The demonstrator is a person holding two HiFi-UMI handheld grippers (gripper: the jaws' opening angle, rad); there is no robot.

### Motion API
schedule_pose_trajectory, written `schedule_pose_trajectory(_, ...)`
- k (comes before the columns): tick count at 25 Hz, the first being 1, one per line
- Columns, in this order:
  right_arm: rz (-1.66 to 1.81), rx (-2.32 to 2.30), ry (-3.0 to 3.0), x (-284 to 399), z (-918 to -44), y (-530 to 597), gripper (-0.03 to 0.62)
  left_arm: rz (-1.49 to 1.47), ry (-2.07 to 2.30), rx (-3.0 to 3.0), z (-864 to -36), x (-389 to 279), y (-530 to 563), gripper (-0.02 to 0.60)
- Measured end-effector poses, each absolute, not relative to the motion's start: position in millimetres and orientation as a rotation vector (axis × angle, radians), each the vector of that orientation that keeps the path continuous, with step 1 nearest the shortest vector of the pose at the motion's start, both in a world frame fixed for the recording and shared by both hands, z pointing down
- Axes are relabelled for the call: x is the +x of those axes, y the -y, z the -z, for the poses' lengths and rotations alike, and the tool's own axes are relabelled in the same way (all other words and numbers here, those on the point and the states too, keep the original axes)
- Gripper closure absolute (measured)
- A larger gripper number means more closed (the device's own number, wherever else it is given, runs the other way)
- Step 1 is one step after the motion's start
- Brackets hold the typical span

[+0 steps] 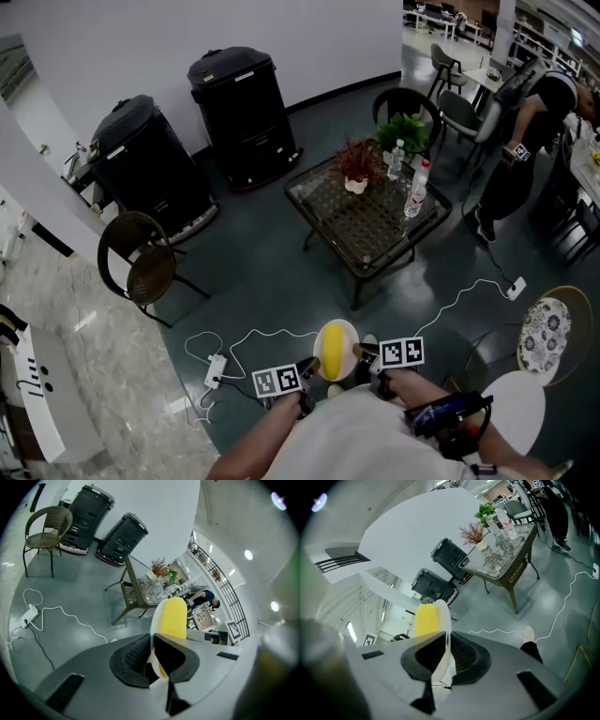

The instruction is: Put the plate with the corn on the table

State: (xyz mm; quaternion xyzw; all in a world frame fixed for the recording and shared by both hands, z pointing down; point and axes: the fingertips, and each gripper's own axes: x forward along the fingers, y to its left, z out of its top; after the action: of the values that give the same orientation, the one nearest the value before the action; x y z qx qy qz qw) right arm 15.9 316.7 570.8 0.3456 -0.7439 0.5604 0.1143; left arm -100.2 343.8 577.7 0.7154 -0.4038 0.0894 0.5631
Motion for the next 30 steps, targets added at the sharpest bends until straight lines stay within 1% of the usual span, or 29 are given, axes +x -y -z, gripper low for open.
schedule_pose_trajectory(30,-1.639,1.007,2.197,22.0,-564.6,-318.7,0.553,-0.2,0.959,1.691,-571.6,-93.9,-345.7,0.548)
